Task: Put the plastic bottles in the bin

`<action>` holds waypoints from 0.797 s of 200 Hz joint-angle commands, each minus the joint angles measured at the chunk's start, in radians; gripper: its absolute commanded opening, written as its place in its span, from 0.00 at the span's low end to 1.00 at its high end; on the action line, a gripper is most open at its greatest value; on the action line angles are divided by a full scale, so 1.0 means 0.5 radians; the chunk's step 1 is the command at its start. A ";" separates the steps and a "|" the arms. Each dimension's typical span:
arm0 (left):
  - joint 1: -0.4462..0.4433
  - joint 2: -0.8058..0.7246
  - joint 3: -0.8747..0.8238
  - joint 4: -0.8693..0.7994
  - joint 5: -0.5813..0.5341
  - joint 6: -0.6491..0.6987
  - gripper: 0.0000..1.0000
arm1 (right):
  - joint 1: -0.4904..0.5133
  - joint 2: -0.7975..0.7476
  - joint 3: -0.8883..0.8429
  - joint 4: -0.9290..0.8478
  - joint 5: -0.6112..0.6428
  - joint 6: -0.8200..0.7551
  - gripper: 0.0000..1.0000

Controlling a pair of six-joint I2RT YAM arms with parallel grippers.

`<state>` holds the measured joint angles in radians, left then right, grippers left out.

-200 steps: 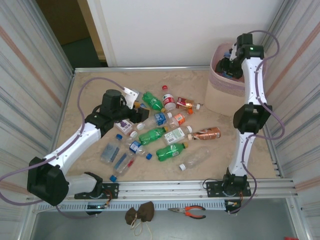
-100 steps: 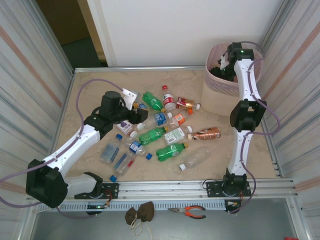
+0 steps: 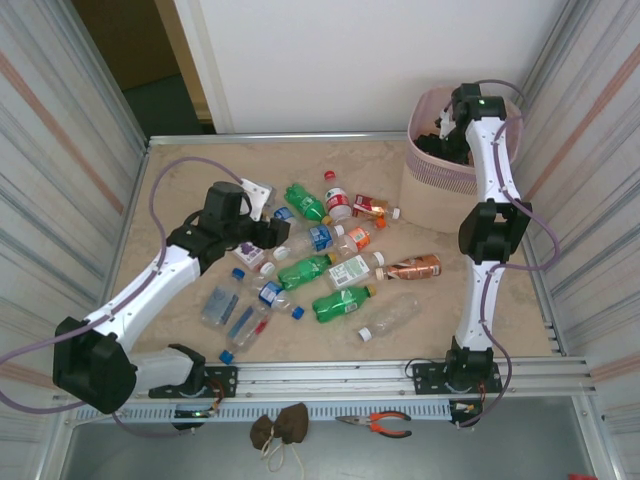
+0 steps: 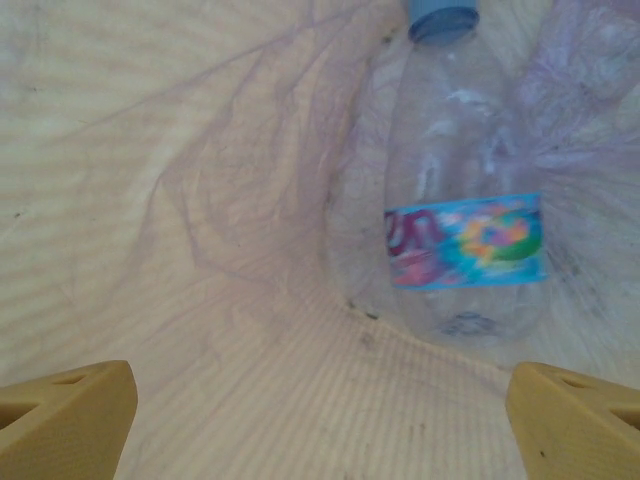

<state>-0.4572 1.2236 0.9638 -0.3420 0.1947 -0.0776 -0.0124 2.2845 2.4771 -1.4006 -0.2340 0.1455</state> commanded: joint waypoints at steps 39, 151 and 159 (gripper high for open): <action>0.015 0.026 0.180 -0.791 -0.189 0.153 0.69 | 0.004 -0.317 0.044 -0.036 0.079 0.032 0.93; 0.264 0.307 0.272 -1.349 -0.405 0.511 0.70 | 0.014 -0.714 -0.192 0.089 0.176 0.034 0.92; 0.265 0.338 0.273 -1.350 -0.411 0.546 0.70 | 0.013 -0.721 -0.198 0.092 0.177 0.029 0.92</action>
<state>-0.3309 1.3689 1.0718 -0.9672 0.0044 0.1398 -0.0124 1.9621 2.3913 -1.3632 -0.1699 0.1490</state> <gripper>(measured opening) 0.702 0.918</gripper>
